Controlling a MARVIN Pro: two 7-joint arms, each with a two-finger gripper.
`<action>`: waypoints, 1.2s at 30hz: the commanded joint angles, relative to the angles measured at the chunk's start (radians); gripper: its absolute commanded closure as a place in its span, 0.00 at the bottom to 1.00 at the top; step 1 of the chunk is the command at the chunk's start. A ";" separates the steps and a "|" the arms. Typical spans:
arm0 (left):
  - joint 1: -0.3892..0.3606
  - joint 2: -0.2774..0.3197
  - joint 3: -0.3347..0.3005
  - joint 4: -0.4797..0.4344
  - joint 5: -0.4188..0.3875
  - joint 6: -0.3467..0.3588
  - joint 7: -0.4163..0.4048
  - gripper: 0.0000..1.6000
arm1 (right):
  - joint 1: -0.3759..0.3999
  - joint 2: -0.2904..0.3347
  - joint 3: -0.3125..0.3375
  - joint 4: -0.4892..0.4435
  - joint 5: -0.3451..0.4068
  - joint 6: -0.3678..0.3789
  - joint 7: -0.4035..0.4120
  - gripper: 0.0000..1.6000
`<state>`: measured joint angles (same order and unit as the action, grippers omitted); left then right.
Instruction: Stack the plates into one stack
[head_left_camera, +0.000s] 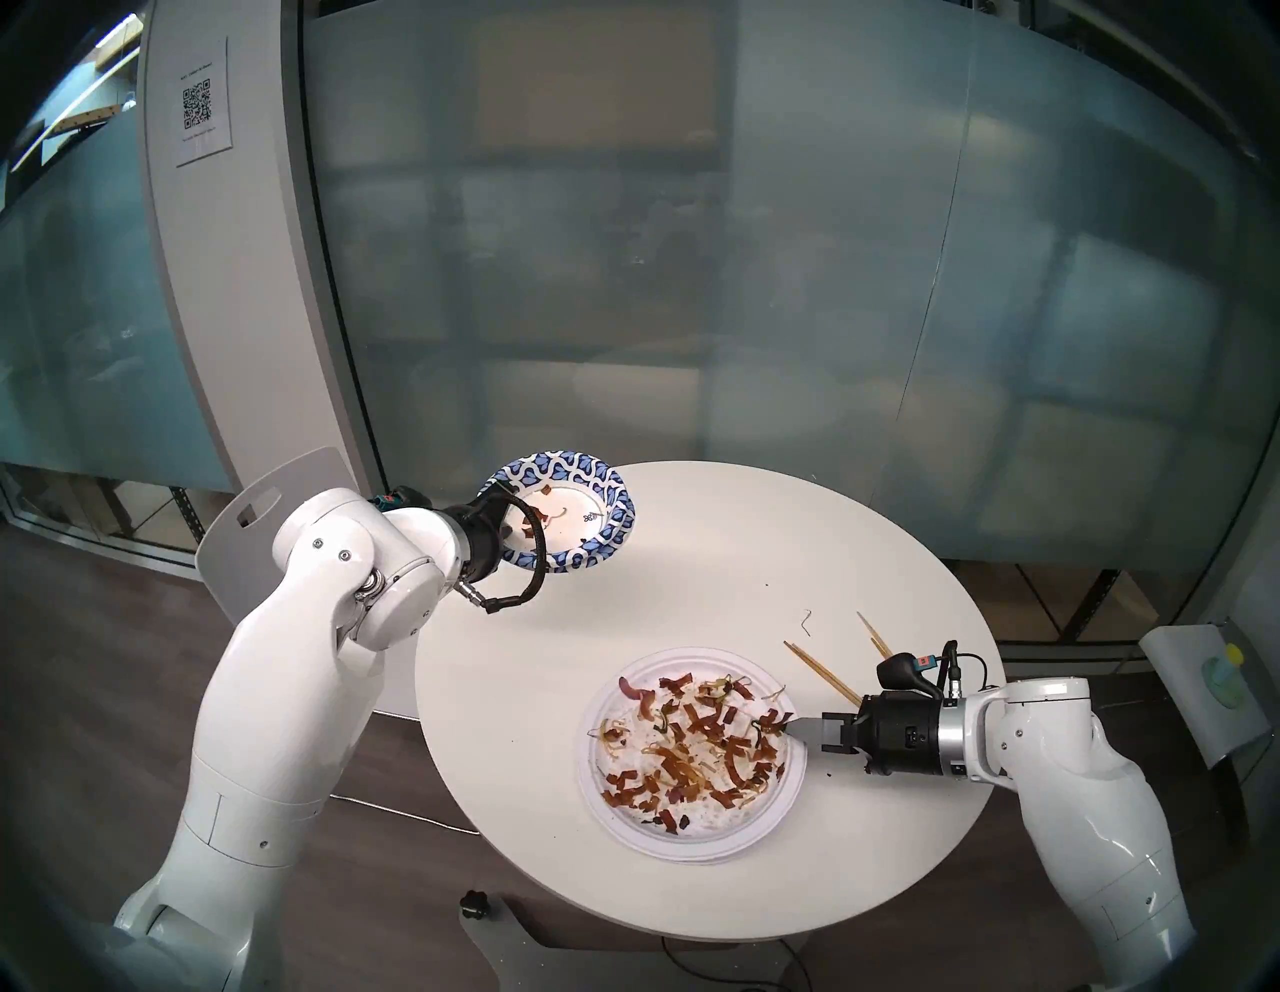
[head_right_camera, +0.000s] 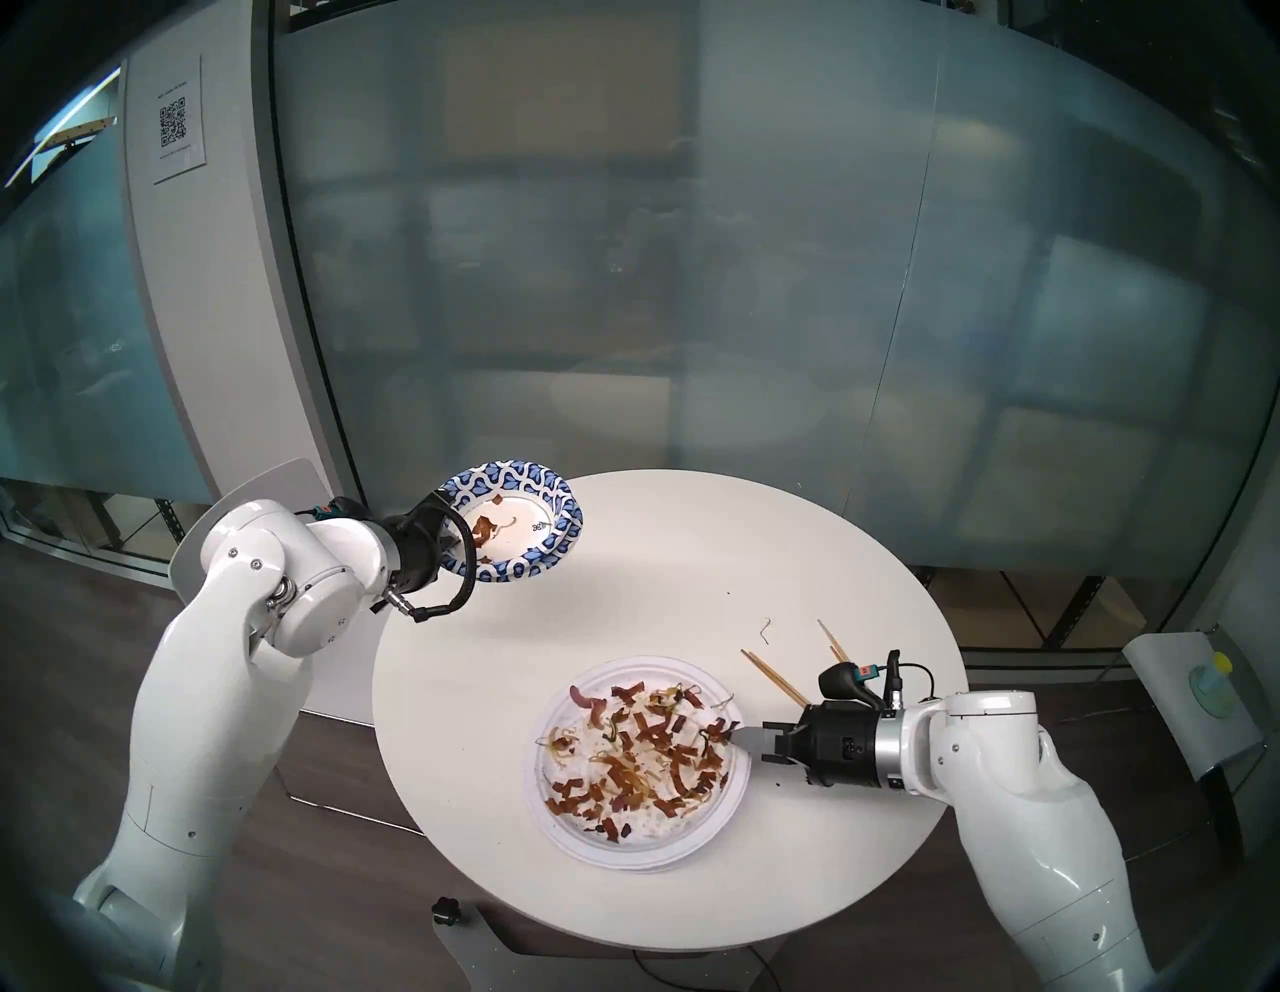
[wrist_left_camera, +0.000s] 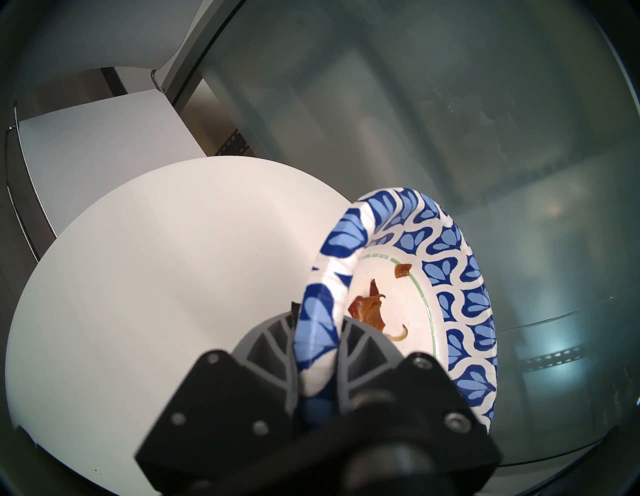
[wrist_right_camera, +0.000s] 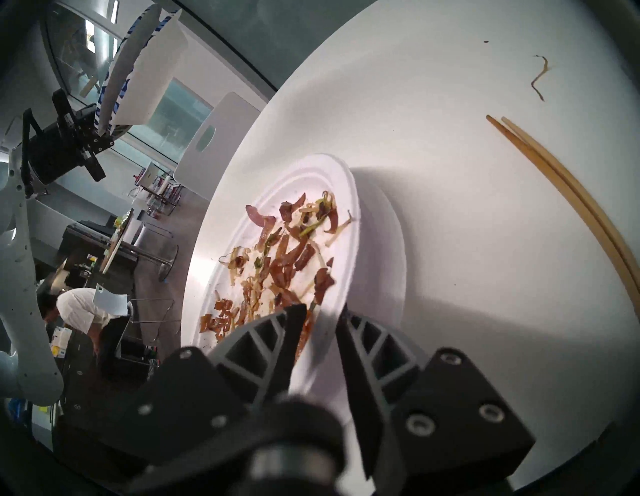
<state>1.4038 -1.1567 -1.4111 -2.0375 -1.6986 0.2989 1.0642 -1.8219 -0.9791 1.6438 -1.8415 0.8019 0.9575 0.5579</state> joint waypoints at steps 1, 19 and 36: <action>-0.017 0.000 -0.004 -0.021 0.003 0.000 -0.004 1.00 | 0.029 0.049 -0.015 -0.040 -0.041 -0.021 0.005 0.37; -0.029 -0.002 0.005 -0.043 0.008 0.009 -0.006 1.00 | -0.037 0.086 0.063 -0.187 -0.128 -0.038 -0.019 0.15; 0.046 0.015 0.036 -0.144 -0.032 0.065 -0.007 1.00 | -0.267 -0.042 0.158 -0.399 -0.283 -0.216 -0.154 0.01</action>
<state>1.4307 -1.1450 -1.3805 -2.1269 -1.7254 0.3572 1.0653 -1.9848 -0.9493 1.7744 -2.1382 0.5622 0.8102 0.4322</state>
